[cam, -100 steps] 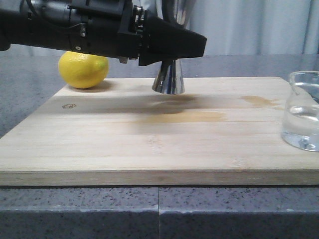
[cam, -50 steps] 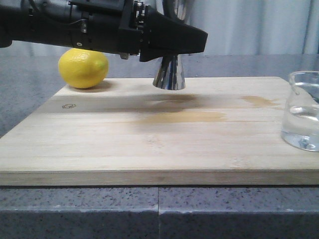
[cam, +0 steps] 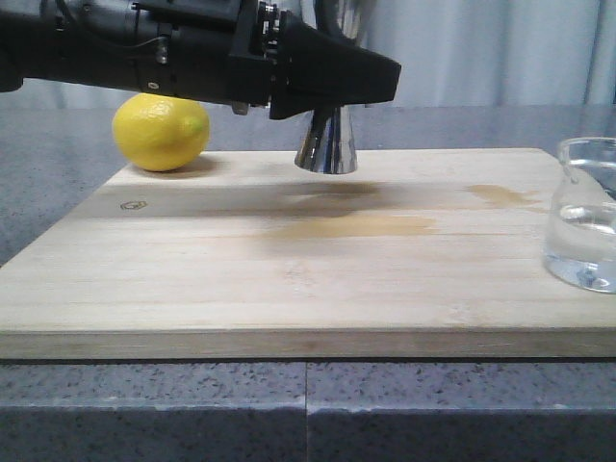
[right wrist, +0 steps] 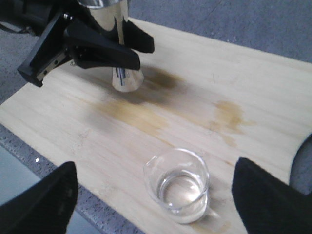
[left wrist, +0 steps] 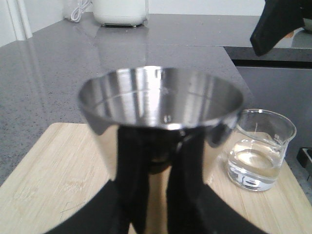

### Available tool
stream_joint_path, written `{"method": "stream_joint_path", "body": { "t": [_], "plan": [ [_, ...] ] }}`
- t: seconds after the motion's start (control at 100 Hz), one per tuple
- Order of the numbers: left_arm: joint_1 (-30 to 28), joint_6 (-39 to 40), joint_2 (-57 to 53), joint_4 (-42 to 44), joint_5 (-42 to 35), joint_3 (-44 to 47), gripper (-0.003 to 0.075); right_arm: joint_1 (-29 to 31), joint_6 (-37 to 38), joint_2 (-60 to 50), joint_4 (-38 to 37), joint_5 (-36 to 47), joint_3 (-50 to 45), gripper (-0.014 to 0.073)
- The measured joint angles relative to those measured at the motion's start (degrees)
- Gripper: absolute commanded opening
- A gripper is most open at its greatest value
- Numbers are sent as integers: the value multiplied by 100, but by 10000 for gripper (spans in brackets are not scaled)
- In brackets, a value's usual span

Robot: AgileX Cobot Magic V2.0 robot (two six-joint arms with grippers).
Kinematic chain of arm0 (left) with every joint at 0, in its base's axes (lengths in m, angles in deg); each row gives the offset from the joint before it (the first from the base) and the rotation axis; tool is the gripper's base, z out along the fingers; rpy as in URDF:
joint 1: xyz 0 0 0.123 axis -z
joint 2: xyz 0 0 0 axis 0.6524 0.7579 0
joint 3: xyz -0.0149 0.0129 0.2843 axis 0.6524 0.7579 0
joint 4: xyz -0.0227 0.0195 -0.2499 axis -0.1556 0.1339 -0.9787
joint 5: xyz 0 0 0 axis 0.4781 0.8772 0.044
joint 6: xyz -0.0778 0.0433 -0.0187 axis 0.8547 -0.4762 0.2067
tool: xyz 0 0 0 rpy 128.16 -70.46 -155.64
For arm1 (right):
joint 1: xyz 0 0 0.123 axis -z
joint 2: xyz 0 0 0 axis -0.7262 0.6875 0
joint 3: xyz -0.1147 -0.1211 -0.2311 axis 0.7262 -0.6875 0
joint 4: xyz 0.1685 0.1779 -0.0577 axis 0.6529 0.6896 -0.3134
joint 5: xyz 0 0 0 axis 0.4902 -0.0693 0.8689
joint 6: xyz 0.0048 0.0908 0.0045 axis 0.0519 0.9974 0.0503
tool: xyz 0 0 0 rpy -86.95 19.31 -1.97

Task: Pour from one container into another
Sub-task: 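Hold the jigger raised while the right gripper reaches toward the glass beaker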

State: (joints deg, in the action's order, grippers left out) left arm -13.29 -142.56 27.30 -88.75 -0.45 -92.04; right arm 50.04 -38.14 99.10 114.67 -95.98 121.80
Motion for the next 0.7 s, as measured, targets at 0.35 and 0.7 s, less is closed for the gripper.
{"method": "stream_joint_path", "body": {
  "t": [0.35,0.7],
  "plan": [
    [0,0,0,0,0,0,103,-106,1132,-171,-1039,256,42,584],
    [0,-10,0,0,0,0,103,-2164,4429,-642,-3596,2840,-631,584]
  ]
}}
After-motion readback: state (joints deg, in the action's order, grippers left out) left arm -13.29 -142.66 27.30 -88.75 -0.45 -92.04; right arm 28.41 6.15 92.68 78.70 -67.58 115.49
